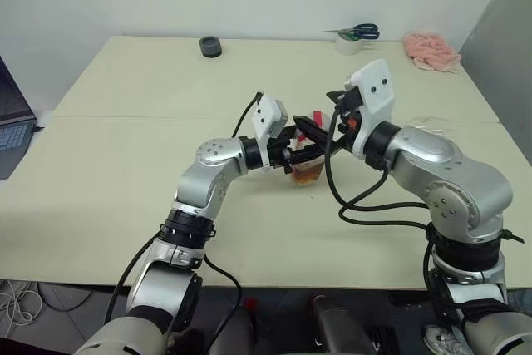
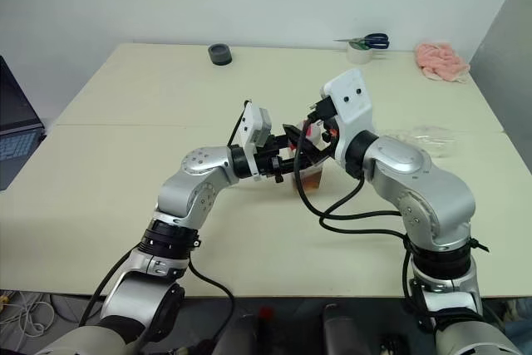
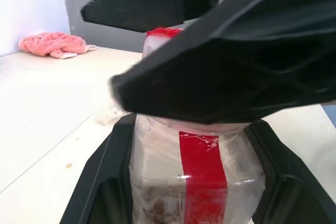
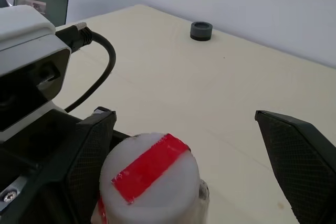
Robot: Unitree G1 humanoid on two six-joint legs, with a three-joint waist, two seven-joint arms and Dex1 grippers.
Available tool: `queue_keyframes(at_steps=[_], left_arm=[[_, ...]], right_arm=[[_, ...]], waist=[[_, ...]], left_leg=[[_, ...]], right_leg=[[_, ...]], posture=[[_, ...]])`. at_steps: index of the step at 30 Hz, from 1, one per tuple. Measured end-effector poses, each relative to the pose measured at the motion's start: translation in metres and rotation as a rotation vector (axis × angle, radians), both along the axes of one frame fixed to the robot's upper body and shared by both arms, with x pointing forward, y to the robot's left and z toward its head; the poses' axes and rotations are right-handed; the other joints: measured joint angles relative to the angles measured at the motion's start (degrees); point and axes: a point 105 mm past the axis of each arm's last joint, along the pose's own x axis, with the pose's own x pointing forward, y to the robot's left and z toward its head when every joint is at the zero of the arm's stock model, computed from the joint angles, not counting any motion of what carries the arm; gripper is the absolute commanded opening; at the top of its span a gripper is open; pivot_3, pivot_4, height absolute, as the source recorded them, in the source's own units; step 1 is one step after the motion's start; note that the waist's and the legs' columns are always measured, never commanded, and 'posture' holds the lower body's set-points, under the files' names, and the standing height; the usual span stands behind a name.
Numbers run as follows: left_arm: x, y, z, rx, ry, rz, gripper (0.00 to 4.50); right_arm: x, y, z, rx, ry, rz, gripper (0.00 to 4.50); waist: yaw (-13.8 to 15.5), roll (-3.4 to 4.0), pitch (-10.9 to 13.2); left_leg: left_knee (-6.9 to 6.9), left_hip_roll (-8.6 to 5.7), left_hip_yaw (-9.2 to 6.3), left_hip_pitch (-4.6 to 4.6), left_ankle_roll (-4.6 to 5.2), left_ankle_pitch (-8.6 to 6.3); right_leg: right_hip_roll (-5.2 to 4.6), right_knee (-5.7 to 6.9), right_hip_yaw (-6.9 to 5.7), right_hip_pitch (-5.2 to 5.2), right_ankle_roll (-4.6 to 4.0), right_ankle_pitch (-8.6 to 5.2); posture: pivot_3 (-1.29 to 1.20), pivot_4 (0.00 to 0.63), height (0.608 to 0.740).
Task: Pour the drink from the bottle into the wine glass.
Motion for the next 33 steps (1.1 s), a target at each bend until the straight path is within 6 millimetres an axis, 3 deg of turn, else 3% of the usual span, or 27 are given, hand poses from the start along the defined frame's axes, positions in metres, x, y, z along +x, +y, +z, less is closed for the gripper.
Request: queue_keyframes(at_steps=[12,16,24,33], left_arm=[[0.001,0.0,0.0,0.0,0.001,0.007,2.16],[0.0,0.003,-0.001,0.005,0.003,0.0,2.16],[0.0,0.004,-0.001,0.009,0.002,0.0,2.16],[0.0,0.004,-0.001,0.009,0.002,0.0,2.16]], right_arm=[[-0.017,-0.021,0.002,0.012,0.016,0.051,4.5],[-0.016,-0.039,0.002,0.004,0.014,0.001,4.5],[-0.036,-0.024,0.001,-0.002,0.025,0.145,4.5],[-0.029,-0.008,0.006,0.003,-0.002,0.116,4.5]], waist=[[0.0,0.0,0.0],[0.0,0.0,0.0],[0.0,0.0,0.0],[0.0,0.0,0.0]], left_leg=[[0.0,0.0,0.02,0.0,0.0,0.0],[0.0,0.0,0.02,0.01,0.0,0.0],[0.01,0.01,0.02,0.01,0.0,0.0],[0.0,0.02,0.02,0.01,0.0,0.0]], right_leg=[[0.01,0.0,0.02,0.0,0.01,0.0],[0.01,0.0,0.02,0.0,0.02,-0.02],[0.05,0.0,0.04,0.01,0.06,-0.04],[0.06,-0.01,0.03,0.0,0.06,-0.04]], posture=[[0.0,0.15,0.74],[0.0,0.15,0.74],[0.0,0.15,0.74],[0.0,0.15,0.74]])
